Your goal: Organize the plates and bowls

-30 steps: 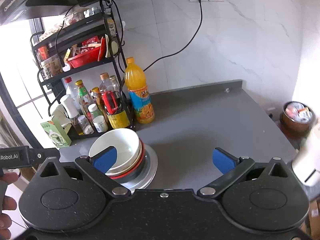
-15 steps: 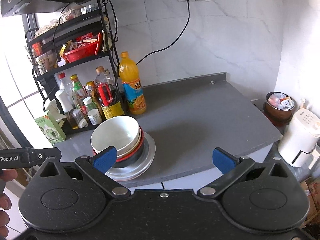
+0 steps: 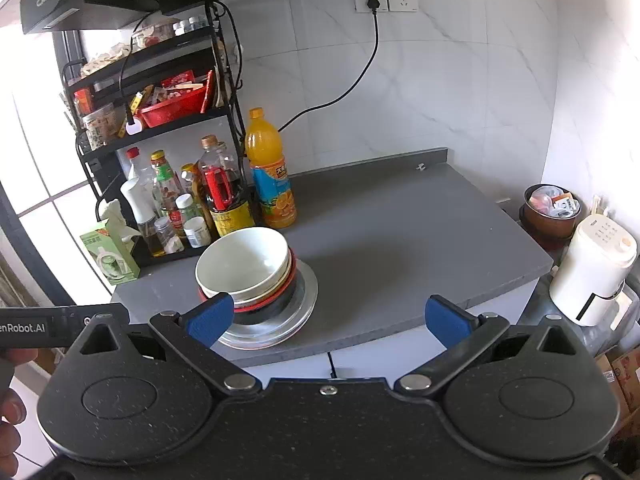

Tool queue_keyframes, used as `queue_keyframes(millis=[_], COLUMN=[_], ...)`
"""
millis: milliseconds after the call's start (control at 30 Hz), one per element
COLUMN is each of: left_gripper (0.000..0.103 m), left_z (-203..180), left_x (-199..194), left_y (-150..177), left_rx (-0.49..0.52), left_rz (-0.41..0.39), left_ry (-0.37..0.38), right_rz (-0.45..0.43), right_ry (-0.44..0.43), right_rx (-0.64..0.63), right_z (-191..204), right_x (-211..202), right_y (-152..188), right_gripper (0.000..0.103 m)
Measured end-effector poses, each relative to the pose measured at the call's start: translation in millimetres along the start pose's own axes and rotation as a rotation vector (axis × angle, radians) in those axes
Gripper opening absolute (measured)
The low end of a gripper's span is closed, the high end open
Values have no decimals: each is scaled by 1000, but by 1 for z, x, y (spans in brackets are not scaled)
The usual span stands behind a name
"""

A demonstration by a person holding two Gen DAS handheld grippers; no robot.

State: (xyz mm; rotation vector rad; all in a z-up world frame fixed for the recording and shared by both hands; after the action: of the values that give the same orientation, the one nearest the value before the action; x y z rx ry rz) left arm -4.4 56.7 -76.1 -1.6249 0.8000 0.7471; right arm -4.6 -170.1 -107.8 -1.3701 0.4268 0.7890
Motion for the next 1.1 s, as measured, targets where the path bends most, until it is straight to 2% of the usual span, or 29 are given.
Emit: queue_keyframes(millis=[400, 1100], left_gripper=[102, 102], left_z=[0, -10], left_x=[-7, -1], left_y=[16, 13], left_rx=[-13, 19], left_rz=[13, 10], left_ry=[-11, -27], right_rz=[-1, -22], right_ry=[12, 25], right_rx=[-3, -3], right_z=[-3, -12], right_x=[-12, -13], right_y=[9, 4], right_gripper=[103, 103])
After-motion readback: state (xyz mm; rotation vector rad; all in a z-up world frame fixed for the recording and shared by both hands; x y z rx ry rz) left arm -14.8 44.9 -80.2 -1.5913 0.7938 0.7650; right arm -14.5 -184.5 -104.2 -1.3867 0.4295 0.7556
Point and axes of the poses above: each gripper's, at about its wrist camera, not at the fingertips, and x roughly the way its jaws point, z to its left, y to its underside, the point moved 8 cm from there along x, roughly the way its jaws point, and after that the axes turned 11 degrees about z, right-handed, at the moved point
